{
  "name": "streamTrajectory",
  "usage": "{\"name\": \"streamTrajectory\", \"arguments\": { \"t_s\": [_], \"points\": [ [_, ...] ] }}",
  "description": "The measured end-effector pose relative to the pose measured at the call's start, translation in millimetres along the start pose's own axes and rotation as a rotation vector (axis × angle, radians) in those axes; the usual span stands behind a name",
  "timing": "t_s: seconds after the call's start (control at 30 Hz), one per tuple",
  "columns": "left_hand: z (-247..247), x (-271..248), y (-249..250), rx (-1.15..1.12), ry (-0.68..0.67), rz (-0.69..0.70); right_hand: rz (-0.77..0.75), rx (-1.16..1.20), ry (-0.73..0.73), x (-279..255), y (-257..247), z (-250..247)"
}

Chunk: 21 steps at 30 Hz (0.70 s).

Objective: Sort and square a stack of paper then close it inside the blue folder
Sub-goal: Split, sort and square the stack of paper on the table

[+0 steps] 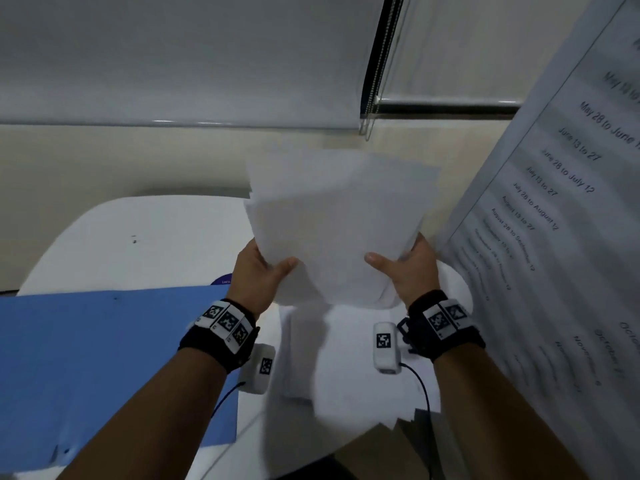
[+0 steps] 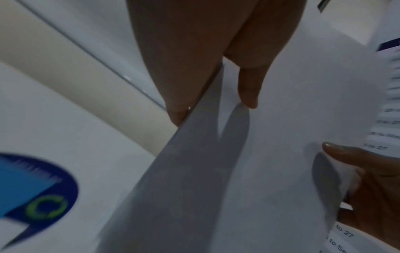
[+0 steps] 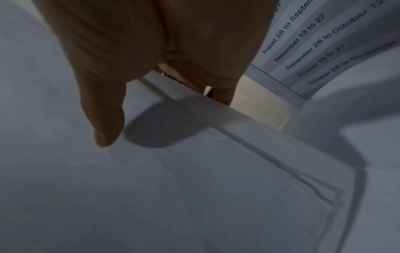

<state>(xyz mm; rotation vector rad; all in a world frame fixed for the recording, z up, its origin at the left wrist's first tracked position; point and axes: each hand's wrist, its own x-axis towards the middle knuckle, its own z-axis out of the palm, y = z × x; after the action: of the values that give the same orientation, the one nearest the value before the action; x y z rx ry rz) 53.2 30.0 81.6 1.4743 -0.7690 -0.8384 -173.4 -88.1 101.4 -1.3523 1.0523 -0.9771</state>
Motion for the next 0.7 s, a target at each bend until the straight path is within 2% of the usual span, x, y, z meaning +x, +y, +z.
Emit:
{"name": "streamTrajectory", "arguments": {
  "t_s": [0.17,0.37,0.53,0.7],
  "points": [
    [2,-5,-18,-0.012,-0.063,-0.146,0.085,-0.12,0.075,-17,11,27],
    [-4,-2,-24,-0.015,-0.087,-0.155,0.132,-0.088,0.161,-29,14,30],
    [-3,-2,-21,-0.054,-0.093,-0.08,0.122,-0.002,0.174,-30,13,31],
    [7,-7,-22,-0.049,-0.05,-0.12,0.163,-0.069,0.081,-27,19,34]
  ]
}}
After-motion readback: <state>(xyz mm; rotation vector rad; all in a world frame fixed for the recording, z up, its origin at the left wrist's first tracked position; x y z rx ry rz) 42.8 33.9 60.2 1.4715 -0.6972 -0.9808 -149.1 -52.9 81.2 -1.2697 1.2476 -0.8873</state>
